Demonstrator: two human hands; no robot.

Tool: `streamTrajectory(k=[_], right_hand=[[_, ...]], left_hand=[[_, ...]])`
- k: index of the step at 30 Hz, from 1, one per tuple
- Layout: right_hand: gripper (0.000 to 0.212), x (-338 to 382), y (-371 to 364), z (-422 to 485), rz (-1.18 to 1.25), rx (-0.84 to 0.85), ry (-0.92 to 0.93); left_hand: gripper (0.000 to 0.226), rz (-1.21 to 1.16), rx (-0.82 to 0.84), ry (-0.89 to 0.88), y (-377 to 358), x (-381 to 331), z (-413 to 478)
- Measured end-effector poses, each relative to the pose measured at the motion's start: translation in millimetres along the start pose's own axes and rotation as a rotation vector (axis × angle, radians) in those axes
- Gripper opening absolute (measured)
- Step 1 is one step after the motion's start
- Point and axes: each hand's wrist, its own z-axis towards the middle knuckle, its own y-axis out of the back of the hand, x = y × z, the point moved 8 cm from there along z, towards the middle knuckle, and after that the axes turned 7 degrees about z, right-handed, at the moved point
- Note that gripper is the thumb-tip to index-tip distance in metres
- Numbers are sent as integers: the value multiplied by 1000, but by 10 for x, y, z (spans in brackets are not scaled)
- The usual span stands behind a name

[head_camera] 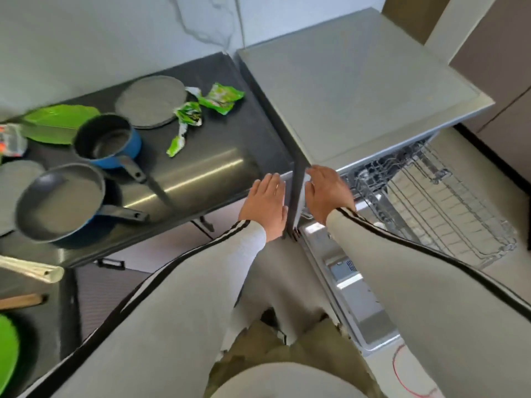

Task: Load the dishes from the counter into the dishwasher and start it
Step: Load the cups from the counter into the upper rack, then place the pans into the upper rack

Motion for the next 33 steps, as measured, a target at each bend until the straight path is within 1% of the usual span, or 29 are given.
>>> streamTrajectory(k=[3,5,7,10,15,19,23,25,26,28,30,33], right_hand=[[41,474,-49,328,-29,-15,105],[42,743,-149,520,-5,11,162],[42,1124,-320,784,5,42,263],[40,1372,-451,968,16,25,344],[38,2115,-863,1572,47,108,563],[34,2748,-1100,1932,109,189,694],[37,3362,-1362,2014,182,378,766],[39,3598,-1539,1936,247,530,748],[42,3676,-1628,1884,277,603,702],[51,3746,-1822,1789,300,726,526],[64,3763,-1980,1685,341,821,305],[75,3772,-2066,1637,419,824,47]], left_hand=[[64,-1,-1,106,57,533,-88],[63,-20,-7,166,97,834,-105],[64,-43,-22,266,97,1211,-127],[66,-74,0,315,39,1409,-112],[64,-161,-7,544,-17,2040,101],[61,-300,-7,734,-69,2372,181],[64,-399,11,895,-237,2546,123],[64,-426,-7,935,-257,2575,92],[62,-435,-17,949,-246,2577,77],[57,-447,-20,982,-246,2579,46],[58,-456,5,1022,-278,2586,-6],[61,-464,52,1070,-323,2573,-123]])
